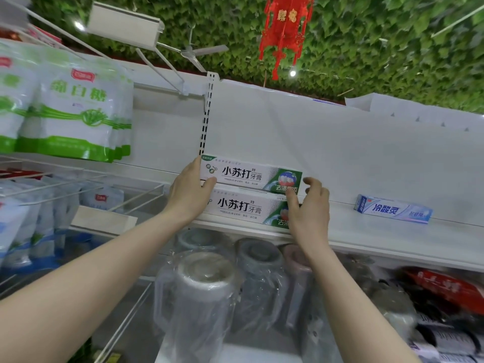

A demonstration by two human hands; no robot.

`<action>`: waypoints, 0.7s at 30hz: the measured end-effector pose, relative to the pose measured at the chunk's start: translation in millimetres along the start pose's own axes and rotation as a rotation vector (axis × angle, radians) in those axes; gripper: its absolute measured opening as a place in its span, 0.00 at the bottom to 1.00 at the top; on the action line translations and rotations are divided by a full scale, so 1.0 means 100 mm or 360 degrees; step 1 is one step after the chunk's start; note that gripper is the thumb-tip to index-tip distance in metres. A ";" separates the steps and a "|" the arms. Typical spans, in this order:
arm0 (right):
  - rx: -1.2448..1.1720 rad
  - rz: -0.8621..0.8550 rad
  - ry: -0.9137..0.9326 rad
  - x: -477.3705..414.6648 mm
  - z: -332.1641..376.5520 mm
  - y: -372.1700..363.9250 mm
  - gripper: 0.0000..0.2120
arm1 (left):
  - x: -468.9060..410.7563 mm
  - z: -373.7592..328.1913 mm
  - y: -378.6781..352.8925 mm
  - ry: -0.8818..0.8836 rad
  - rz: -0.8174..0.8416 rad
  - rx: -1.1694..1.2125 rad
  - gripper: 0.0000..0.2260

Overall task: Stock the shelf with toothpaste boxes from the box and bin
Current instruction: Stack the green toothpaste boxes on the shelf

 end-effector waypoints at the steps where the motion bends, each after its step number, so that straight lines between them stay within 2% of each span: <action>1: -0.0019 0.0050 0.0009 -0.02 0.02 -0.01 0.20 | 0.01 0.01 0.00 0.0015 0.0008 -0.0003 0.19; 3: -0.0014 0.0090 0.0040 -0.04 0.05 -0.03 0.19 | 0.02 0.01 0.00 0.0007 0.0021 -0.0007 0.20; 6: 0.0185 -0.0034 0.0165 -0.04 0.08 0.01 0.19 | 0.06 -0.01 0.00 -0.0076 -0.0065 -0.0117 0.21; 8: 0.0452 -0.0199 0.0353 -0.03 0.15 0.05 0.16 | 0.12 -0.07 0.02 -0.0290 -0.0180 -0.0311 0.19; 10: 0.0612 -0.0277 0.0531 0.01 0.19 0.02 0.11 | 0.16 -0.13 -0.01 -0.0551 -0.0185 -0.0472 0.15; 11: 0.0652 -0.0246 0.0563 0.03 0.20 -0.01 0.10 | 0.17 -0.15 -0.04 -0.0638 -0.0143 -0.0526 0.13; 13: 0.0682 -0.0088 0.0538 0.04 0.21 -0.07 0.17 | 0.15 -0.15 -0.12 -0.0697 -0.0022 -0.0632 0.11; 16: 0.0723 0.0141 0.0462 0.02 0.20 -0.11 0.21 | 0.12 -0.14 -0.22 -0.0635 0.0142 -0.0774 0.15; 21: 0.0781 0.0288 0.0477 -0.03 0.20 -0.14 0.22 | 0.08 -0.13 -0.24 -0.0554 0.0242 -0.0920 0.21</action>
Point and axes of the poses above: each hand's wrist, its own x-axis away from the middle knuckle, its own y-axis out of the back of the hand, z = x × y, the point moved 2 cm from there along -x, towards the middle knuckle, and after that the axes turned 11 degrees about x, right-handed, at the moved point
